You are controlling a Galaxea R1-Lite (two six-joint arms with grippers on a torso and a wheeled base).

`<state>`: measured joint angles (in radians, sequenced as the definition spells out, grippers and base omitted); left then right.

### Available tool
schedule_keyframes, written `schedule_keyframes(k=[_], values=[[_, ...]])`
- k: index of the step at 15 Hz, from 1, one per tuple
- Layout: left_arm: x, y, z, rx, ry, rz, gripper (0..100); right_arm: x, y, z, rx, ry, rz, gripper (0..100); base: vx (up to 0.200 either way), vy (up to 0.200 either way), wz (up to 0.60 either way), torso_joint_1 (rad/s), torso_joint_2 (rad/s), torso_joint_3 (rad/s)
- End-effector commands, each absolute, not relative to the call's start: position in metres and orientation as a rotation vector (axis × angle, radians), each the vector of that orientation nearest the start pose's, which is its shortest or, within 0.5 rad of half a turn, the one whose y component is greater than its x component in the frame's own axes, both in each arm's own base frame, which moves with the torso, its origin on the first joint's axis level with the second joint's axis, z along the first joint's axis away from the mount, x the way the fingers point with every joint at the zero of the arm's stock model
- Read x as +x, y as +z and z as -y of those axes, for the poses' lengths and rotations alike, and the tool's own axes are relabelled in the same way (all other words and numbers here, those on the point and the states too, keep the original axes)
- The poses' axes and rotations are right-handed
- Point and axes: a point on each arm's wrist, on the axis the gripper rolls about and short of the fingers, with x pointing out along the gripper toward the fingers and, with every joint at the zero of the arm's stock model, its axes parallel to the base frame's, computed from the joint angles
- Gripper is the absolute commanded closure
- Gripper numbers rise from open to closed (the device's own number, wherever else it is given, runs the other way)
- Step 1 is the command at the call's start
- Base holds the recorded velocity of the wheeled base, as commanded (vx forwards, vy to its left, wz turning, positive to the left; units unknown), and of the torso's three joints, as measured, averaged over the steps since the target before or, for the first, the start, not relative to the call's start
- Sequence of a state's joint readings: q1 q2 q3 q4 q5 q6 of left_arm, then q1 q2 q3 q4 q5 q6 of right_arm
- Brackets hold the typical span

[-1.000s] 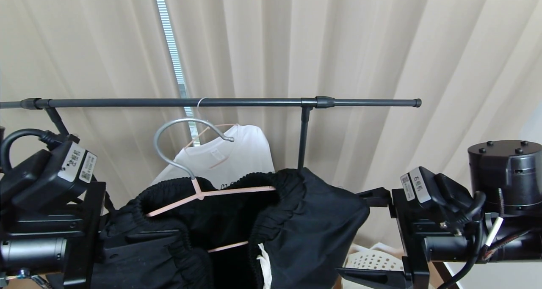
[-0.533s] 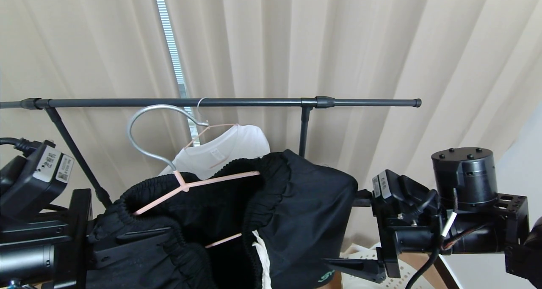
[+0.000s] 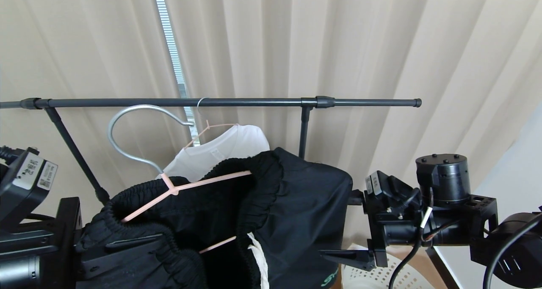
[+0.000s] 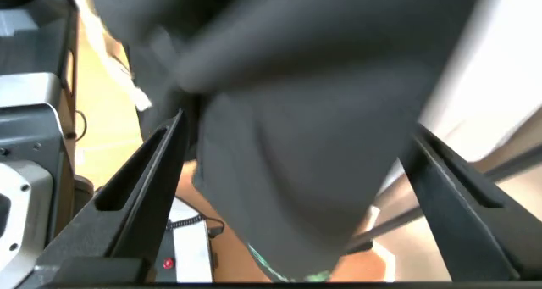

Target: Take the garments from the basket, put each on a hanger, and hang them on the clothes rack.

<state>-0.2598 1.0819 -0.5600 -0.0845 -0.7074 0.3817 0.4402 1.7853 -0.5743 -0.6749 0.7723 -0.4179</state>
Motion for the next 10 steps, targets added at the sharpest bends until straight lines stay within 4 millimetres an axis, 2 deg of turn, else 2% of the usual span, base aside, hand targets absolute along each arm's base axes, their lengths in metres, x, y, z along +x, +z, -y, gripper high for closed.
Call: schedule_keyframes(k=[1, 2, 10], values=[[0.1270, 0.2021, 0.0490, 0.237, -1.021, -0.258, 100, 0.2478, 0.1005, -0.1332, -0.256, 1.276, -0.328, 0, 0.000, 0.000, 0.00, 0.000, 0.00, 0.000], [0.1270, 0.2025, 0.0491, 0.233, -1.020, -0.259, 100, 0.2480, 0.1001, -0.1332, -0.256, 1.276, -0.329, 100, 0.000, 0.000, 0.00, 0.000, 0.00, 0.000], [0.1246, 0.2037, 0.0482, 0.221, -1.014, -0.257, 100, 0.2518, 0.1008, -0.1273, -0.249, 1.246, -0.331, 100, 0.000, 0.000, 0.00, 0.000, 0.00, 0.000]])
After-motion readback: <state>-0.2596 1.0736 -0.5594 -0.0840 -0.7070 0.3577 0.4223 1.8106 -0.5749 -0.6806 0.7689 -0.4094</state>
